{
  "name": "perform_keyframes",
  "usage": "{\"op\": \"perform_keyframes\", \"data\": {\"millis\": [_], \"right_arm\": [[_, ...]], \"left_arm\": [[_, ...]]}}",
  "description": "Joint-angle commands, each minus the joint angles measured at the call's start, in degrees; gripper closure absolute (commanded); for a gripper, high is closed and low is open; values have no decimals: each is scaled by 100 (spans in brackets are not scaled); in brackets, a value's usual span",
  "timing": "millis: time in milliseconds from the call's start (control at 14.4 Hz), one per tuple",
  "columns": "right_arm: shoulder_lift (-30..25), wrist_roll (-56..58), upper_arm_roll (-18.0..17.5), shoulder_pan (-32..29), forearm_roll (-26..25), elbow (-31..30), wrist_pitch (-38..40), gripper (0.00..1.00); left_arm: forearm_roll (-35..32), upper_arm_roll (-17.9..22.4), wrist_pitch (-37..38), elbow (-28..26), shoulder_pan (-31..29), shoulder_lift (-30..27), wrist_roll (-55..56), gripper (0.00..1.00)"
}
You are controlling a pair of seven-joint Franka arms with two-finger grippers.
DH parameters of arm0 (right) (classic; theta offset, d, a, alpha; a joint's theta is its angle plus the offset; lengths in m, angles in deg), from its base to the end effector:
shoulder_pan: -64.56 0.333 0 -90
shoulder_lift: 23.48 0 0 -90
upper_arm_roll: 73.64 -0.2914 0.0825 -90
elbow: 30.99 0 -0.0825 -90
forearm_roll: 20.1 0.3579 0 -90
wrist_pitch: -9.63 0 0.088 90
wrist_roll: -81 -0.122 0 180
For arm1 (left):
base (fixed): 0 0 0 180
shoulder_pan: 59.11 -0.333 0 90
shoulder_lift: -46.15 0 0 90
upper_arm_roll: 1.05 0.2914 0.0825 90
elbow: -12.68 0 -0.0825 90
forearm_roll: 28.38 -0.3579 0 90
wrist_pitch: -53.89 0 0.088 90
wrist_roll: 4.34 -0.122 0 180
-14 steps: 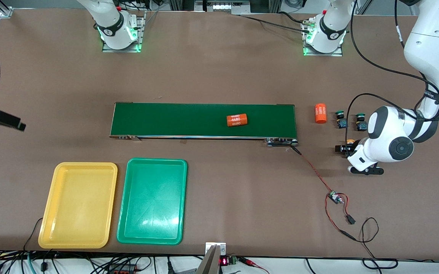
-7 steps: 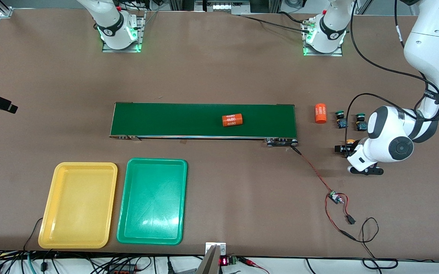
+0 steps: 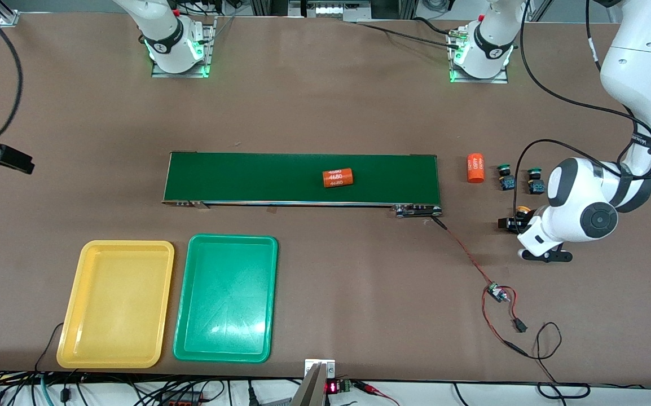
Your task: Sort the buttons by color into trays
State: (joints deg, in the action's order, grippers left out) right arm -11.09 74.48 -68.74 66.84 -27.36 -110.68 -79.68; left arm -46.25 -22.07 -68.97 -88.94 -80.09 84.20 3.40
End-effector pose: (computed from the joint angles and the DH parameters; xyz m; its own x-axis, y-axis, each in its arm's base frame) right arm 0.5846 -0.0373 0.5449 0.9870 -0.1580 -0.0307 -0.1518 -0.9771 0.1489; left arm 0.5956 0.0237 0.1716 0.9729 -0.0197 -0.2305 -0.0255 -0.9994 -0.0220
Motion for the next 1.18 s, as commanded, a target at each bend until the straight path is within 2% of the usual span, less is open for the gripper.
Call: {"op": "perform_keyframes", "data": {"millis": [0, 138, 208, 277, 415, 485, 692, 831, 969, 1108], "right_arm": [[-61, 115, -6, -25, -40, -230, -394, 0], [-140, 491, 37, -182, 424, -458, -491, 0], [-166, 632, 38, -271, 601, -573, -578, 0], [-175, 660, 38, -280, 655, -583, -544, 0], [-193, 713, 38, -263, 585, -513, -491, 0], [-210, 695, 64, -272, 594, -512, -500, 0], [-368, 687, 56, -289, 629, -512, -509, 0], [-499, 695, 29, -254, 533, -512, -491, 0], [-553, 686, 29, -254, 340, -548, -343, 0], [-579, 687, 55, -289, 321, -617, -298, 0]], "left_arm": [[-138, -34, -27, -42, -29, 9, -70, 12], [-147, -34, -36, -112, -20, 105, -70, 14], [-208, -25, -36, -121, -29, 105, -79, 20], [-313, -34, -28, -121, -38, 105, -79, 44], [-349, -34, 16, -121, -38, 97, -79, 79], [-349, -42, 103, -112, -20, 79, -70, 89], [-341, -156, 402, 2, 15, -78, 8, 92], [-297, -472, 726, 90, -2, -254, 26, 91], [-200, -1006, 1087, 107, -64, -412, 44, 90], [202, -1561, 1561, 116, -64, -579, 533, 87]]}}
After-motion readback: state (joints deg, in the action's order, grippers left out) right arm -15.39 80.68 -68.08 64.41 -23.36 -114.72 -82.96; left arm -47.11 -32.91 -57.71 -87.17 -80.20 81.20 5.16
